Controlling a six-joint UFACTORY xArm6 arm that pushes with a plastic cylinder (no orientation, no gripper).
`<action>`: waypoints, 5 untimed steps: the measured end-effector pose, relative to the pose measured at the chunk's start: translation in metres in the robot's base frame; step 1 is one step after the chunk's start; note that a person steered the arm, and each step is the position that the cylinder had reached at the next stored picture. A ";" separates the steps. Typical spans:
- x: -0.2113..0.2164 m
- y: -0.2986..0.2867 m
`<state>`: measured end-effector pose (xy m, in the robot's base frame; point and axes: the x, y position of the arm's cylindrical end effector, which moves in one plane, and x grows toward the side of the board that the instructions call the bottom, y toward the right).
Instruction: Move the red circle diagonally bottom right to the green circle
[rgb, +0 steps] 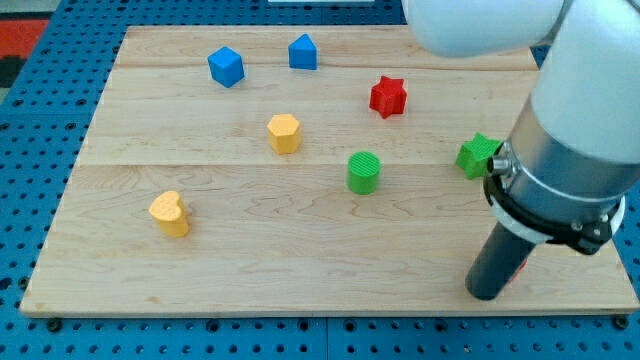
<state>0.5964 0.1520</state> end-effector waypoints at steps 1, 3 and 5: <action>0.010 0.034; -0.003 0.062; -0.033 0.028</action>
